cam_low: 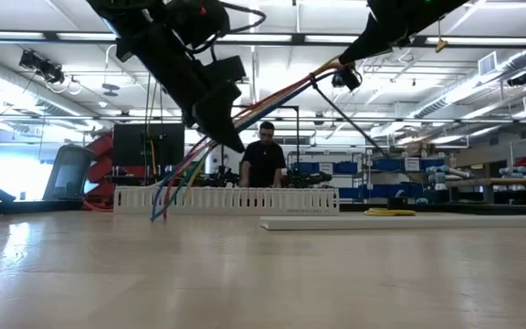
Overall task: Ziptie cables
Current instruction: Put the ziptied cables in the white cable duct
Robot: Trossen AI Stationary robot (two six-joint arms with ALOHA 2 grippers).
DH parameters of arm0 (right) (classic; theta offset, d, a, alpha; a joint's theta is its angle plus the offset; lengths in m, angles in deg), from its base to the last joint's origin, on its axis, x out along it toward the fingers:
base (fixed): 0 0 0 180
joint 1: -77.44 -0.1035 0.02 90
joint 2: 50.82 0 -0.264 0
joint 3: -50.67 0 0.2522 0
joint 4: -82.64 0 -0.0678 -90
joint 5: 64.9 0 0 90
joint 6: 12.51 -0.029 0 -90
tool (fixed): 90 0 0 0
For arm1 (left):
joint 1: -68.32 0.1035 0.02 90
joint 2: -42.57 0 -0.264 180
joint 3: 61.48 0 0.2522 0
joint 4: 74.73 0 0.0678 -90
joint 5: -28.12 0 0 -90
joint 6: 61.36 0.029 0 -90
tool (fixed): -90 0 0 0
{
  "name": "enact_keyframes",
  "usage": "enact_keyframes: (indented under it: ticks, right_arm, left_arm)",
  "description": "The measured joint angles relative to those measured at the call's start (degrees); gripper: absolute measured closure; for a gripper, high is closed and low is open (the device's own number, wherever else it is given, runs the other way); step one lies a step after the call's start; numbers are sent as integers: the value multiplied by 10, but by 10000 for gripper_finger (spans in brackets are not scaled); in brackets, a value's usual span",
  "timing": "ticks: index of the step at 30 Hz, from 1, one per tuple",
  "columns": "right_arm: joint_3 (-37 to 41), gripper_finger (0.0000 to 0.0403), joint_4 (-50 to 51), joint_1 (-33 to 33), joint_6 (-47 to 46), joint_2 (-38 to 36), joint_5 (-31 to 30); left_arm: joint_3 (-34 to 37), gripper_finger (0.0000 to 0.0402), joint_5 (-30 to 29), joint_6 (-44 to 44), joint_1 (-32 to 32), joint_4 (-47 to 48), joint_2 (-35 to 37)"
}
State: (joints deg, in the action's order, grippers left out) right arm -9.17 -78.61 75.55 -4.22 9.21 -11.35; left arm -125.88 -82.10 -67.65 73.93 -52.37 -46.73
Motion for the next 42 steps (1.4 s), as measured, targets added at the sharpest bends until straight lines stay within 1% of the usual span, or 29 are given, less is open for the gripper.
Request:
enact_keyframes:
  ticks: [5,8,10,14,17,20,23,26,29,34,36,42]
  right_arm:
    - [-1,403,19,29,-42,55,44]
    - [-1,403,-13,53,-31,104,70]
    - [-1,403,-55,67,-9,131,81]
    - [-1,403,-98,103,6,158,115]
    - [0,403,-97,128,-7,171,162]
    - [0,403,-108,144,-11,190,188]
    - [0,403,-109,158,-8,213,199]
    - [0,403,-110,172,-2,236,206]
    - [0,403,-111,186,3,252,225]
    - [0,403,-101,196,4,266,235]
    - [0,403,-95,200,1,272,249]
    - [0,403,-69,201,-23,313,272]
  left_arm:
    - [7,388,-46,18,0,47,23]
    - [8,394,-90,32,1,97,55]
    - [8,395,-116,40,6,123,79]
    - [0,397,-123,72,28,163,114]
    - [-26,397,-124,117,52,196,125]
    - [-59,397,-123,161,79,234,123]
    - [-73,397,-115,189,106,234,114]
    - [-72,397,-98,196,124,246,86]
    - [-71,397,-96,198,134,249,45]
    - [-72,397,-91,218,137,231,-29]
    - [-72,391,-90,226,139,224,-52]
    - [-72,376,-88,238,139,207,-85]
